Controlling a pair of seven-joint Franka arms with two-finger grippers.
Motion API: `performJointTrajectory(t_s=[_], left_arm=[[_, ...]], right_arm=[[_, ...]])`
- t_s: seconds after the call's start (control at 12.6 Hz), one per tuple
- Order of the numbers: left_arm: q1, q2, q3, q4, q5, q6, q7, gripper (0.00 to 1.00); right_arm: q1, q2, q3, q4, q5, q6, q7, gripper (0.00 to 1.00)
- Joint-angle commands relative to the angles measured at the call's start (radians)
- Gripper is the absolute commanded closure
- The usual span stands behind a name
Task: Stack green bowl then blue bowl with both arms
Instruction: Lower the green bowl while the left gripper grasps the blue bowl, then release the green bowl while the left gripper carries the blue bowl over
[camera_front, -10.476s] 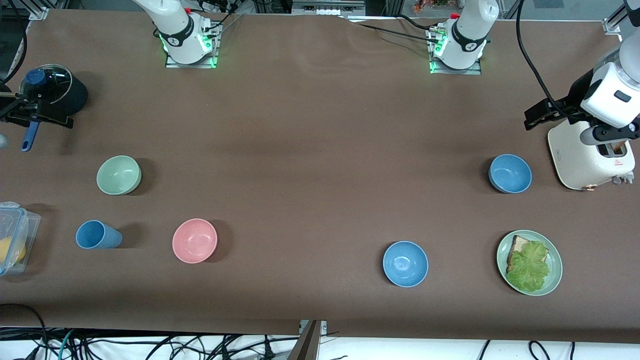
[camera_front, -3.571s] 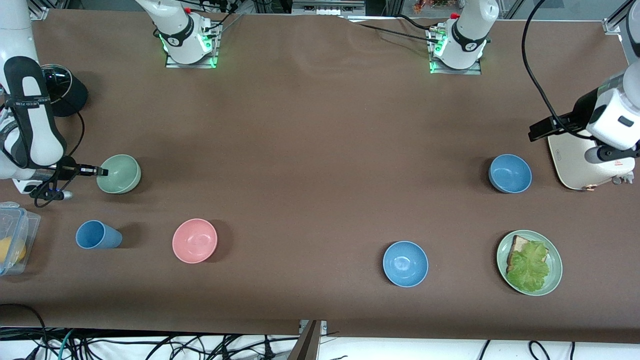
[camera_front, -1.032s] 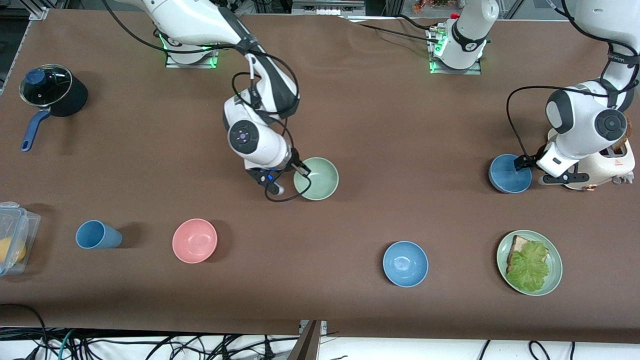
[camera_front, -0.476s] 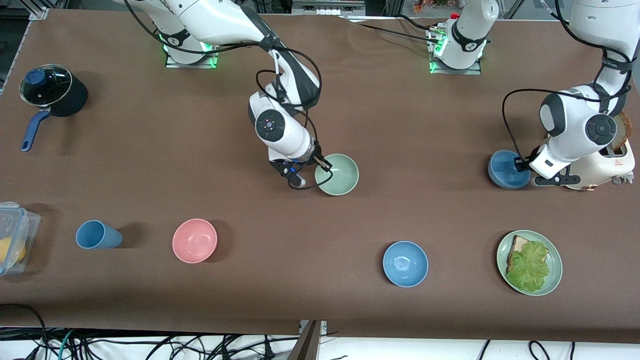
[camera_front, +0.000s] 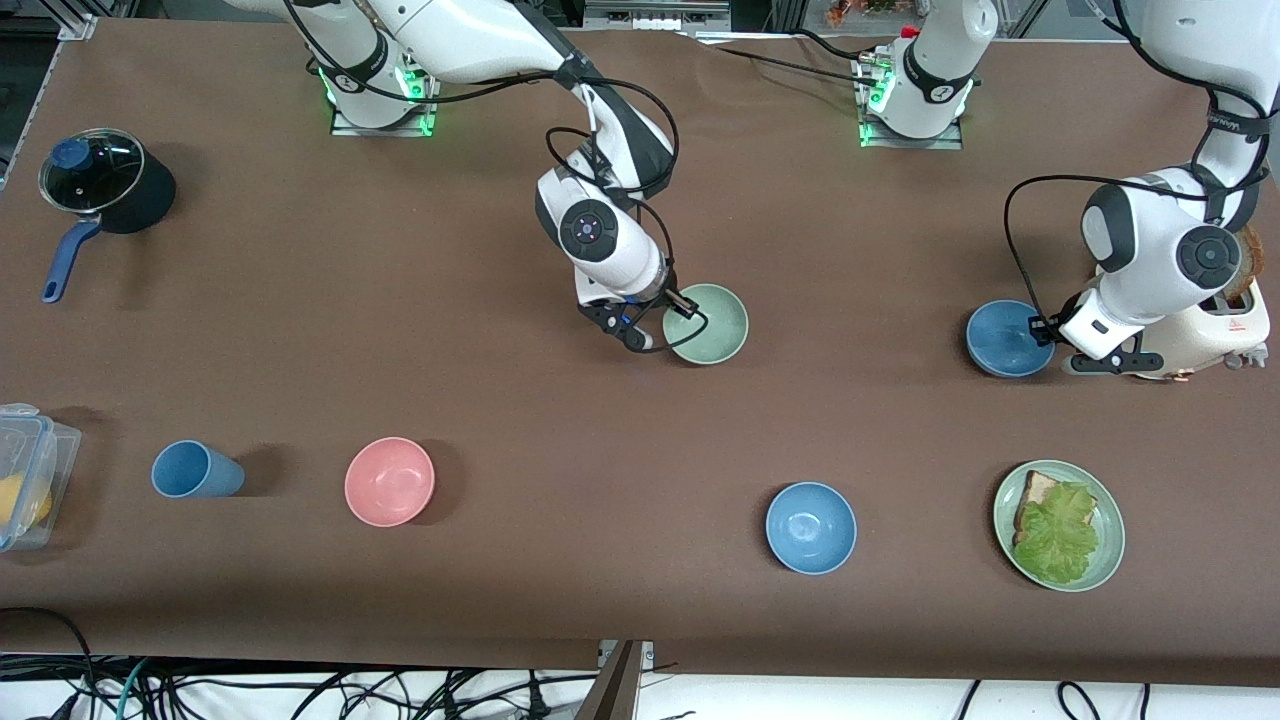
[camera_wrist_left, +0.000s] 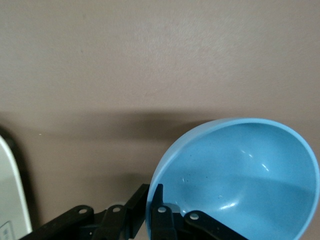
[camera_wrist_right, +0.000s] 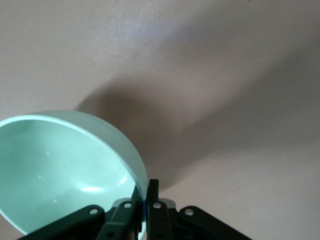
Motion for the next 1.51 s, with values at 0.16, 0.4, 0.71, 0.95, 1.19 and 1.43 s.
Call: performJointTrajectory(t_s=[0.16,0.4,0.71,0.95,1.19,1.43], left_arm=[[-0.009,-0.148,-0.032,0.037,-0.127,-0.190,0.121,1.00],[-0.023,-0.160,-0.118,0.060,-0.162,-0.199,0.104,1.00],[-0.028,-0.176,-0.242,0.088,-0.274,-0.209,0.087,1.00],[-0.061,-0.131,-0.317,0.140,-0.325,-0.217,-0.006,1.00],[-0.150,-0.058,-0.371,0.198,-0.315,-0.225,-0.228,1.00],[-0.262,0.028,-0.373,0.272,-0.322,-0.225,-0.403,1.00]], right_arm=[[0.007,0.039,0.007,0.046,0.019,0.002,-0.009,0.91],[-0.002,0.028,0.004,0.057,0.015,-0.010,-0.013,0.00],[-0.084,0.017,-0.025,0.264,0.002,-0.318,-0.084,0.00],[-0.208,-0.065,-0.023,0.284,-0.062,-0.507,-0.323,0.00],[-0.336,-0.127,-0.026,0.284,-0.140,-0.671,-0.539,0.00],[-0.499,-0.171,-0.045,0.284,-0.192,-0.798,-0.814,0.00]])
